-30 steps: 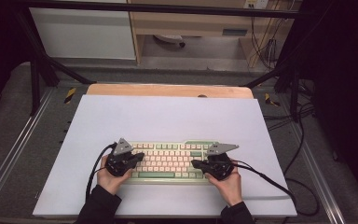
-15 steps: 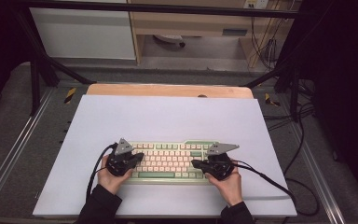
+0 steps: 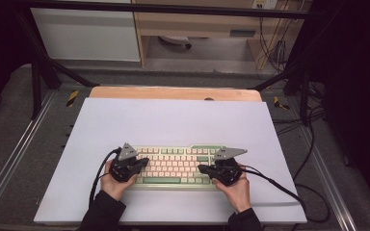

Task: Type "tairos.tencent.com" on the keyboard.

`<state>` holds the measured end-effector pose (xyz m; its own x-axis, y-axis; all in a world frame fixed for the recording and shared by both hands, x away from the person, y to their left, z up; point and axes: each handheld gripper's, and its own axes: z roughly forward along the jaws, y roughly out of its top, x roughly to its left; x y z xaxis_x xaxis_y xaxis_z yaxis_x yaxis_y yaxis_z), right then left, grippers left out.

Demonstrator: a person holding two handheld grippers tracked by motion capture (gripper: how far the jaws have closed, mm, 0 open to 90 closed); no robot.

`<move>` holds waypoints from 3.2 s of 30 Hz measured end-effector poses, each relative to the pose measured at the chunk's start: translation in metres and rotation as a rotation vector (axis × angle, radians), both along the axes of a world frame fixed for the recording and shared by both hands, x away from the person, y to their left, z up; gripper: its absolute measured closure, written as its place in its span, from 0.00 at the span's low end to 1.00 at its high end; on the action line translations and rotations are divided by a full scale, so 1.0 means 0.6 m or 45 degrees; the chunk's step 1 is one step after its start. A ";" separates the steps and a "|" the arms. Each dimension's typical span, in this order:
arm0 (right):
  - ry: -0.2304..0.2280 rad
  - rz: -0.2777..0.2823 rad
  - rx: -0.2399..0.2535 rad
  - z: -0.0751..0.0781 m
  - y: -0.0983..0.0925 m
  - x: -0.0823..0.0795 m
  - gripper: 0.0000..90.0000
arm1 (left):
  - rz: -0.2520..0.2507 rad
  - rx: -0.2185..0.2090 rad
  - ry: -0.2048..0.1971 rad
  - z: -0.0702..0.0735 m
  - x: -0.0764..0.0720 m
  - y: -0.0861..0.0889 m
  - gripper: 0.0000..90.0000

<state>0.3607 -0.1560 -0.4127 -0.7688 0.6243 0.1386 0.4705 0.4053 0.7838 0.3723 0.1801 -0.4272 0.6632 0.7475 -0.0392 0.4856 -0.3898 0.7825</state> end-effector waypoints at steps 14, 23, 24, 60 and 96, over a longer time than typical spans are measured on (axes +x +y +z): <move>0.002 0.010 0.021 0.000 0.010 -0.003 1.00 | -0.004 -0.037 0.004 0.014 -0.020 0.033 1.00; 0.015 0.035 0.026 -0.003 0.031 -0.004 1.00 | -0.007 -0.054 0.003 0.017 -0.036 0.056 1.00; 0.017 0.037 0.024 -0.004 0.034 -0.004 1.00 | -0.007 -0.057 0.008 0.016 -0.036 0.058 1.00; 0.050 0.124 0.019 -0.017 0.155 0.012 1.00 | -0.002 -0.079 0.012 0.011 -0.041 0.077 1.00; 0.007 0.124 -0.020 -0.008 0.154 0.015 1.00 | -0.006 -0.078 0.008 0.012 -0.041 0.077 1.00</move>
<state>0.3700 -0.0636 -0.4176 -0.8253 0.5486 0.1337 0.4323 0.4615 0.7746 0.3475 0.2266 -0.4199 0.6662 0.7405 -0.0887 0.4886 -0.3436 0.8020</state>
